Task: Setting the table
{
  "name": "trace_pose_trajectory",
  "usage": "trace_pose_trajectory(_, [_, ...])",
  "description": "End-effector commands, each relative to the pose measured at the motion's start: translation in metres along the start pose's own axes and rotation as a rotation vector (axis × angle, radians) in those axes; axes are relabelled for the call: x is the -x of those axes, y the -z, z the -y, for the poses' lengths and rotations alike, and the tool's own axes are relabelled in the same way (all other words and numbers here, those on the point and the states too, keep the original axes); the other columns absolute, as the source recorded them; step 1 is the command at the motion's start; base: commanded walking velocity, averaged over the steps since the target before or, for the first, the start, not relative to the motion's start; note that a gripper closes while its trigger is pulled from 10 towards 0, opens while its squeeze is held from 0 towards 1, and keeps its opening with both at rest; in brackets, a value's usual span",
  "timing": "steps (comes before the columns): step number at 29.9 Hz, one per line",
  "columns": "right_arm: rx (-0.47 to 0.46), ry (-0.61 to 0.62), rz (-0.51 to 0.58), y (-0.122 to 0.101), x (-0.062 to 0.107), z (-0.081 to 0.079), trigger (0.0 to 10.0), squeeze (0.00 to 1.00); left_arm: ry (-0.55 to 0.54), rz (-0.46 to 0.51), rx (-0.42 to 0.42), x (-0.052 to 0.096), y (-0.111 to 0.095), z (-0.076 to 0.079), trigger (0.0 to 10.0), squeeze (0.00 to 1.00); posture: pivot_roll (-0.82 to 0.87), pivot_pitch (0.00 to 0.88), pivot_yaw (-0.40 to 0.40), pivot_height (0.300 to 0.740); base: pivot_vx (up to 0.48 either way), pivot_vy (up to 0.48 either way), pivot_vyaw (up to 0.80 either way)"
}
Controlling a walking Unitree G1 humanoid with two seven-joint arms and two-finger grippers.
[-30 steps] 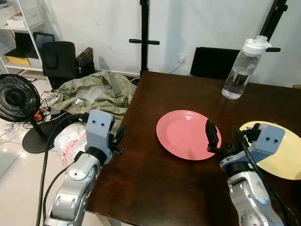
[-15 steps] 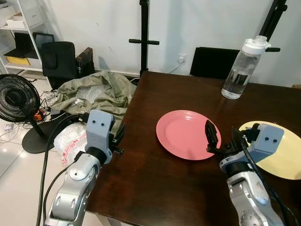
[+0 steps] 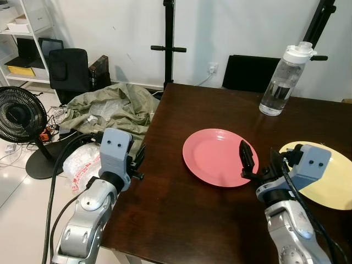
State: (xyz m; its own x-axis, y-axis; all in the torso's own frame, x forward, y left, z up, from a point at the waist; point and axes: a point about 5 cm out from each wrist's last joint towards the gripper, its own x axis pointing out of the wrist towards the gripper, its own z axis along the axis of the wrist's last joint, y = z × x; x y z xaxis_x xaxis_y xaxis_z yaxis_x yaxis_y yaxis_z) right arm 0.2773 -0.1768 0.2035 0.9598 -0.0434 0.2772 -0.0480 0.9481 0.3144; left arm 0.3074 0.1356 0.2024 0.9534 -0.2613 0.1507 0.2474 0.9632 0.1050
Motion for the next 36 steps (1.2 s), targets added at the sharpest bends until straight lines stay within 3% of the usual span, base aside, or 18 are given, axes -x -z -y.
trace_pose_trajectory(1, [0.008,0.003,-0.006,-0.0002,0.0017,0.0005,10.0,0.00,-0.011,-0.022,0.005,0.0017,0.0046,-0.0019,10.0,0.00,0.03,0.139,0.103,0.740,-0.274,0.000,0.00])
trace_pose_trajectory(36, [0.012,-0.003,-0.004,-0.0005,0.0003,-0.0005,10.0,0.00,-0.008,-0.016,0.006,0.0000,0.0039,-0.0009,10.0,0.00,0.03,0.126,0.105,0.740,-0.315,0.000,0.00])
